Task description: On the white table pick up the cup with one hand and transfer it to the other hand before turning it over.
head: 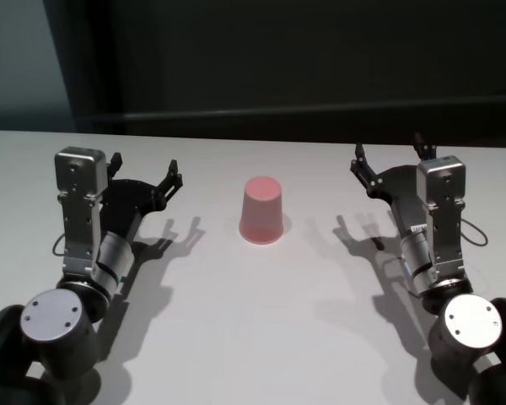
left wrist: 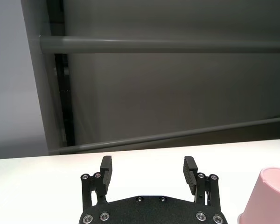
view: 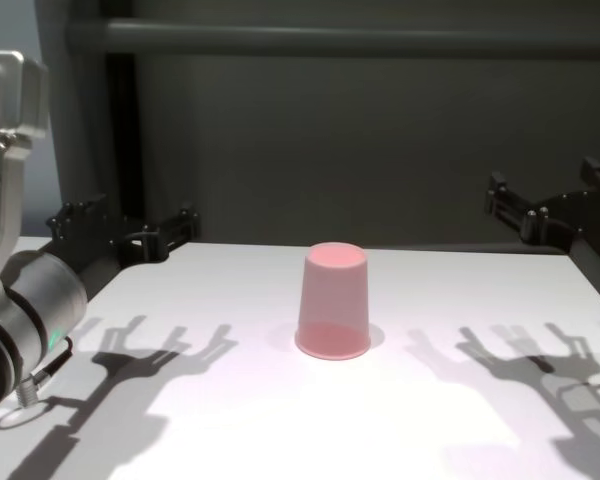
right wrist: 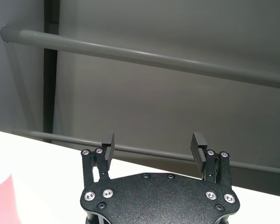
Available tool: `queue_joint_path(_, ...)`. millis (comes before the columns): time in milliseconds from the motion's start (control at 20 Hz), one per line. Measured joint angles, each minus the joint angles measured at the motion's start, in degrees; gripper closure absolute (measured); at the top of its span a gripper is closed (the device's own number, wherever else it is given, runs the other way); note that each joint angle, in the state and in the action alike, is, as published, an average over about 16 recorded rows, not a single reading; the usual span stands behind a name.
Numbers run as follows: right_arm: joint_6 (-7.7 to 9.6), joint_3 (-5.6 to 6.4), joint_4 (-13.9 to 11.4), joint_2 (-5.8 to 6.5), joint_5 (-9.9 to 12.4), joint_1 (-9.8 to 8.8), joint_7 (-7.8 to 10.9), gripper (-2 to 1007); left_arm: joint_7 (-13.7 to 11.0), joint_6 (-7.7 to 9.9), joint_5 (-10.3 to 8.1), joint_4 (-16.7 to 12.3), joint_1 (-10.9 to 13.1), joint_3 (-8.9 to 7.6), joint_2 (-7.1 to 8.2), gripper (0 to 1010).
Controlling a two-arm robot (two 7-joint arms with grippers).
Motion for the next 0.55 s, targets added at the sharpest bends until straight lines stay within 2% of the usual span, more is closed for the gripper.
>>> queue_joint_path(550,0.00,-0.06,0.05,0.02,0.04,0.05,0.01,3,0.00,0.00,0.00,0.00,0.00,0.00,0.00,9)
